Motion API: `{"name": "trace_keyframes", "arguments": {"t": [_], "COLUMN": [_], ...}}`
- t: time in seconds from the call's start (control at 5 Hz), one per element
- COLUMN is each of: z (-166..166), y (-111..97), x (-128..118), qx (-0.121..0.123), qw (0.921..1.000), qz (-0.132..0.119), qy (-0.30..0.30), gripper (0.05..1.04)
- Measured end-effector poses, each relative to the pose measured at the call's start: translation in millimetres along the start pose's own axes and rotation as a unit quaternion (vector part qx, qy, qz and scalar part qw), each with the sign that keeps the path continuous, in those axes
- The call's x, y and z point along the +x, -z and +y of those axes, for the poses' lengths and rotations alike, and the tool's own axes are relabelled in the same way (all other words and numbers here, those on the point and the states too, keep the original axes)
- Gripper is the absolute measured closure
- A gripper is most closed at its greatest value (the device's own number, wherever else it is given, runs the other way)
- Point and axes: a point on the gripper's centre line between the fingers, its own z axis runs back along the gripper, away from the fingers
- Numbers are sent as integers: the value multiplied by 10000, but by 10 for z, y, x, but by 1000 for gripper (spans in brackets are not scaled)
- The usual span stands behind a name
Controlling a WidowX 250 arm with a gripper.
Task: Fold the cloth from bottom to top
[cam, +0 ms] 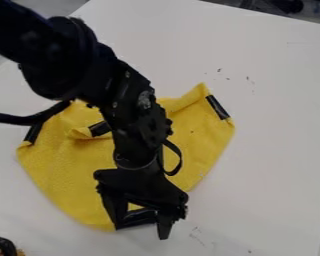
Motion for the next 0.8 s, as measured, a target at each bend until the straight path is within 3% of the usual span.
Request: {"name": "trace_keyframes", "arguments": {"t": [0.2,0.4,0.6,0.8], "z": [7,21,45,99], "y": [90,120,132,125], "x": [37,44,45,82], "qx": [-277,-519,-553,-418], "qw": [9995,9972,9965,9977], "qz": [-80,-311,-372,-421], "qy": [-110,-432,-512,-331], "gripper": [83,111,340,567]}}
